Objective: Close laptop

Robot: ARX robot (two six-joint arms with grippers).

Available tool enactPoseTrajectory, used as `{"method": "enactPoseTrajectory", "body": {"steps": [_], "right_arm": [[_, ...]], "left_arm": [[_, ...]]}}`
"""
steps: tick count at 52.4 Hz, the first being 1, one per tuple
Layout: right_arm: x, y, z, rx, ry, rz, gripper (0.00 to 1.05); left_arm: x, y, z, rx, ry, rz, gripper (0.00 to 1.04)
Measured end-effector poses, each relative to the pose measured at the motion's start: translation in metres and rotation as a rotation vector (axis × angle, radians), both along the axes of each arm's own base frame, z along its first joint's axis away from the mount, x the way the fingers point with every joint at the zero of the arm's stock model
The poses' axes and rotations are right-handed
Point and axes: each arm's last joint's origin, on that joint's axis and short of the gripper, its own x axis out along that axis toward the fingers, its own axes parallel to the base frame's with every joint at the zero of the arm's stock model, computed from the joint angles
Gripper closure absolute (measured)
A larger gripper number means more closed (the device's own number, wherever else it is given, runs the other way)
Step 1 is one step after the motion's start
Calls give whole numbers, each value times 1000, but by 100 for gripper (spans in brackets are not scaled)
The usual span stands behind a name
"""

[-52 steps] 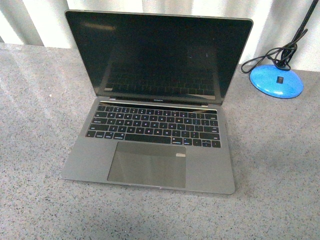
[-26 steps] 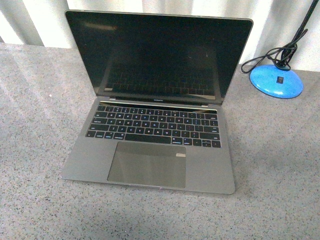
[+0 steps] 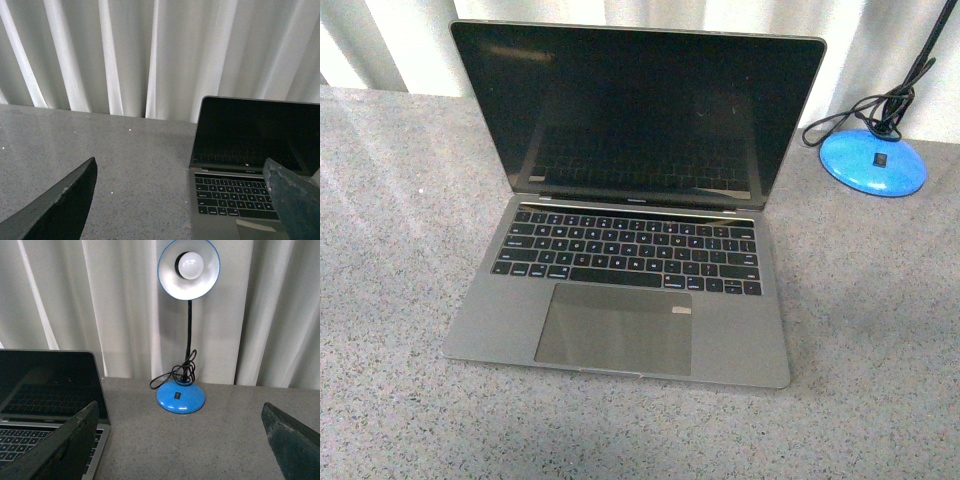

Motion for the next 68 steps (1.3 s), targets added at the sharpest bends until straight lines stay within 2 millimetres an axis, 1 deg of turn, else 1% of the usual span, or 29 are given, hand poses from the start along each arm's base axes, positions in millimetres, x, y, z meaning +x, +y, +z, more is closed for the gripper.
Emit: {"method": "enactPoseTrajectory", "body": {"steps": [10,14,15,16,18,20,22,24,25,28,32,36,40,41,47,50,55,61,64,68], "right_arm": [[0,0,0,-6,8,9,10],[3,0,-7,-83,349,227,10],[3,0,-9,-83,391,250,10],[4,-1,-13,-93,429,266,10],[6,-1,-15,-112,450,276,10],[6,-2,-14,-127,446,282,10],[6,-2,-12,-139,431,286,10],[7,-3,-12,-150,429,285,10],[7,-4,-12,-154,428,286,10],[12,-6,-9,-175,407,282,10],[23,-8,-1,-225,382,281,10],[39,-9,5,-335,364,300,10],[53,-10,9,-412,352,311,10],[57,-10,9,-423,351,314,10],[96,-11,18,-489,338,318,10],[110,-10,25,-508,313,324,10],[128,-7,32,-531,288,330,10],[151,-3,40,-570,261,345,10],[161,1,41,-593,256,355,10],[171,4,41,-605,257,363,10]], "left_arm": [[0,0,0,0,0,0,7],[0,0,0,-4,7,11,7],[1,0,-2,-39,49,76,7],[2,-1,-2,-94,135,203,7],[4,-3,-5,-135,252,392,7],[4,-2,-12,-163,266,596,7],[3,-1,-12,-198,215,730,7],[2,1,-10,-241,153,814,7],[1,2,-9,-256,138,825,7],[2,2,-6,-301,112,805,7],[7,4,-4,-326,118,761,7],[20,6,6,-312,98,673,7],[30,8,12,-283,92,618,7],[35,9,13,-260,95,593,7],[67,11,22,-152,101,444,7],[81,11,27,-114,101,393,7],[97,9,36,-76,84,337,7],[122,4,53,-7,53,242,7],[135,0,59,24,43,191,7],[146,-5,63,58,46,126,7]]}}
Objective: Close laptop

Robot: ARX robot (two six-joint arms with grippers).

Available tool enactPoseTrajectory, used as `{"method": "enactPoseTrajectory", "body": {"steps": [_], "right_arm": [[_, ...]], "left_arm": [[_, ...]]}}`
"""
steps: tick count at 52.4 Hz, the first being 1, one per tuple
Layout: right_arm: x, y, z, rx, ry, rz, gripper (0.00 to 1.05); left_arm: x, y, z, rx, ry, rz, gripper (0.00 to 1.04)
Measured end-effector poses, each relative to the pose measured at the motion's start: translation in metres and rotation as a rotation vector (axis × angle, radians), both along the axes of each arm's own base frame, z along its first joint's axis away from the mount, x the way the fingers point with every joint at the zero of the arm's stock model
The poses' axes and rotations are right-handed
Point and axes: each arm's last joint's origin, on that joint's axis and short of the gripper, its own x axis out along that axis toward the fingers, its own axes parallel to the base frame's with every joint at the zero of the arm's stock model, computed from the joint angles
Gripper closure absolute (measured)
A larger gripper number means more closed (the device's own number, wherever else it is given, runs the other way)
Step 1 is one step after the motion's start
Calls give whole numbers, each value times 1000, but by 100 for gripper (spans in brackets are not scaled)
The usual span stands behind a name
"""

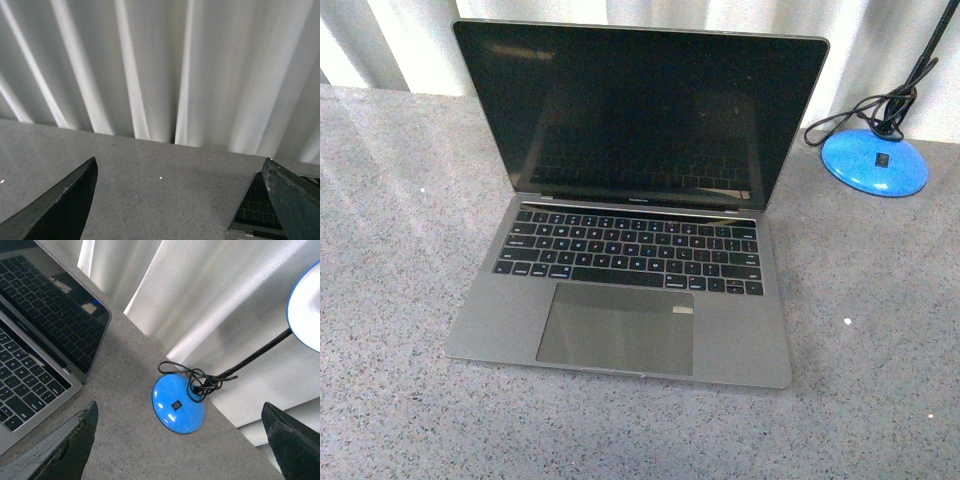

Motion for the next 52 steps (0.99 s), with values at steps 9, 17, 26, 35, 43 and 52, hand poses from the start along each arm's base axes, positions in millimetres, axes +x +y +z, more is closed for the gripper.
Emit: {"method": "enactPoseTrajectory", "body": {"steps": [9,17,26,35,43,52], "right_arm": [[18,9,2,-23,-6,35,10],[29,15,5,-30,-14,44,14],[43,23,10,-36,-15,59,43],[55,30,13,-51,-7,99,72],[69,36,16,-89,3,152,104],[79,41,16,-115,9,189,104]], "left_arm": [[27,-14,4,70,24,-111,7],[49,-18,5,94,28,-135,7],[76,-22,8,126,42,-174,28],[94,-31,9,162,71,-278,57],[109,-46,4,228,121,-400,89],[120,-58,0,276,145,-466,101]]}}
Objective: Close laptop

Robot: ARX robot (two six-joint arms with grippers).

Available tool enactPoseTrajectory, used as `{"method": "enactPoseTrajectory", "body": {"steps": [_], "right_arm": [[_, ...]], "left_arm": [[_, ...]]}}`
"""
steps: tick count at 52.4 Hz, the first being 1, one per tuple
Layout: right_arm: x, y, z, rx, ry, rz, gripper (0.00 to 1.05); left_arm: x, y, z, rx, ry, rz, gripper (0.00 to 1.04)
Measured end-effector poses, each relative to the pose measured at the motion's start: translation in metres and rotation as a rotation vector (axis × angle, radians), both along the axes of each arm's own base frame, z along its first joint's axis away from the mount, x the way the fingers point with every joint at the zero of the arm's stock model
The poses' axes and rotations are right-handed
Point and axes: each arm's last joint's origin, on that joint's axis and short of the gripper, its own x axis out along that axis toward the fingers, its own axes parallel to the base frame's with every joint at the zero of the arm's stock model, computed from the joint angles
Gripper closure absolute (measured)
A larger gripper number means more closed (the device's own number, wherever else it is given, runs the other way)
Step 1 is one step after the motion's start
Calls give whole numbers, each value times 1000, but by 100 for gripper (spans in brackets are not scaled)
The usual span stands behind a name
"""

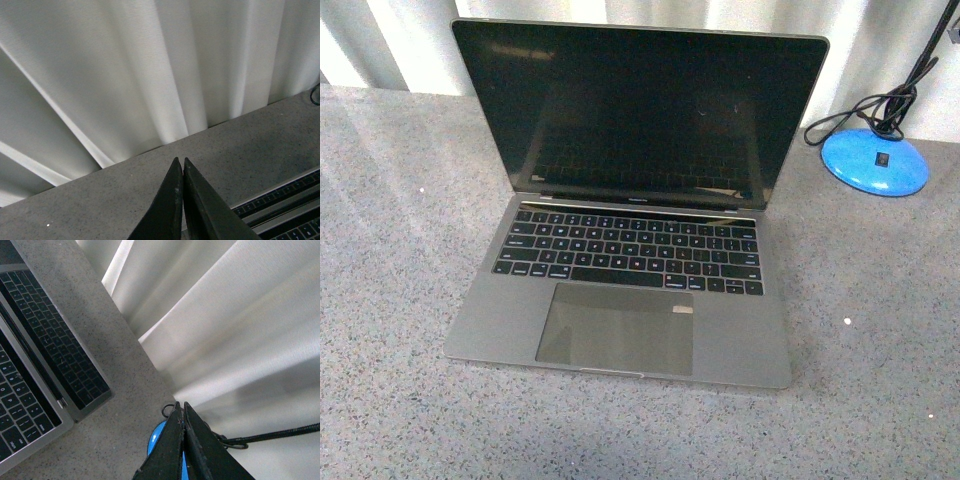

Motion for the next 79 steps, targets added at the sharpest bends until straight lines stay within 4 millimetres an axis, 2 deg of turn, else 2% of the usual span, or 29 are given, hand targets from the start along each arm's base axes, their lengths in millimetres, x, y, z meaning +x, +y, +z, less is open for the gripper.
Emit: {"method": "enactPoseTrajectory", "body": {"steps": [10,26,37,53,79], "right_arm": [[13,9,-2,-18,17,31,104],[19,19,-11,-38,33,64,104],[21,23,-18,-48,47,81,104],[29,28,-20,-53,48,96,104],[32,40,-33,-58,66,121,104]], "left_arm": [[12,-11,0,31,13,-67,101],[20,-20,-11,93,127,-201,101],[28,-24,-14,100,124,-207,101],[33,-28,-36,106,182,-217,101],[31,-29,-42,100,190,-233,101]]}}
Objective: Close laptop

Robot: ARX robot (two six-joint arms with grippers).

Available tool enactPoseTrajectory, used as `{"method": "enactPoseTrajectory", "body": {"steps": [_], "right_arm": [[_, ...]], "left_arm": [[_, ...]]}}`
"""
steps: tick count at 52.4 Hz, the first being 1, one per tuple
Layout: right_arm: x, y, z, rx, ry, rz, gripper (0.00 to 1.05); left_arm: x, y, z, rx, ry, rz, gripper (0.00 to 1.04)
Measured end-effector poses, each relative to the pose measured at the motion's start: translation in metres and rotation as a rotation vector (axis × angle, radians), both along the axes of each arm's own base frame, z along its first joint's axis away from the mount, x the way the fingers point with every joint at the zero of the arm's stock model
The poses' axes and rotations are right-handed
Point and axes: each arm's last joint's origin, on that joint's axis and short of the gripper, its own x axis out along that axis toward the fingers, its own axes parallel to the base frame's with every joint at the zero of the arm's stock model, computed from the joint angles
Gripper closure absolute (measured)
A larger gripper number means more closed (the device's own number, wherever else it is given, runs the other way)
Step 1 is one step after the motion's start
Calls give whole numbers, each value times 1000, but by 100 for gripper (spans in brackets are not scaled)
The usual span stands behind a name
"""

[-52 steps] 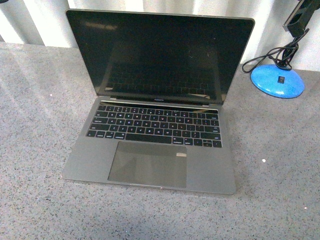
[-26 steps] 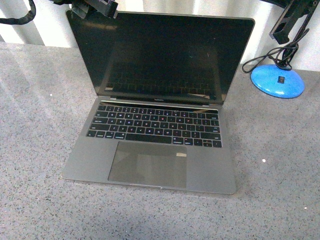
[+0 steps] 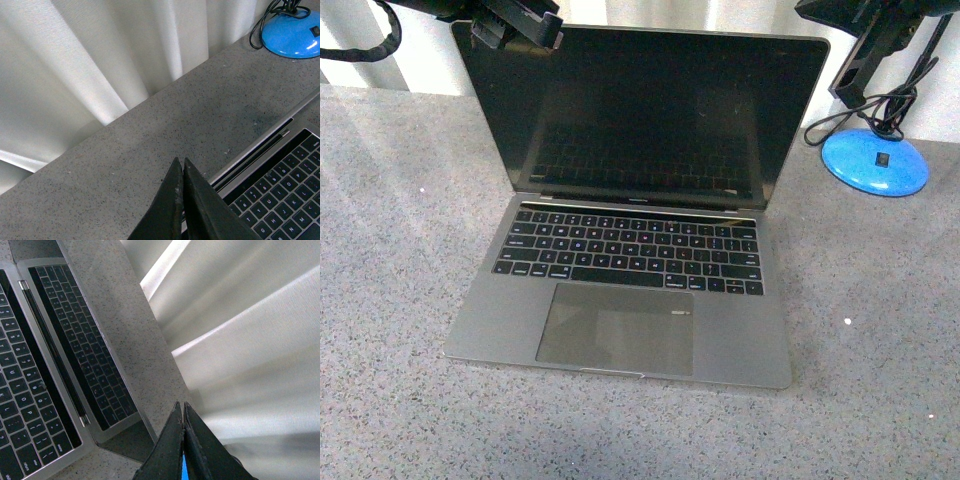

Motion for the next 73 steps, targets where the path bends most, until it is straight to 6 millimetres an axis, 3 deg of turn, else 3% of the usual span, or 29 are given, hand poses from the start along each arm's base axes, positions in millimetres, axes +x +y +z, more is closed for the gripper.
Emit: {"method": "enactPoseTrajectory", "body": {"steps": [52,73], "right_arm": [[-10,4,-16,4,43,9,104],[-28,7,-32,15,104,11,104]], "left_arm": [[-12,3,-10,-45,23,-7,101],[-21,2,-22,-36,107,-44,101]]}}
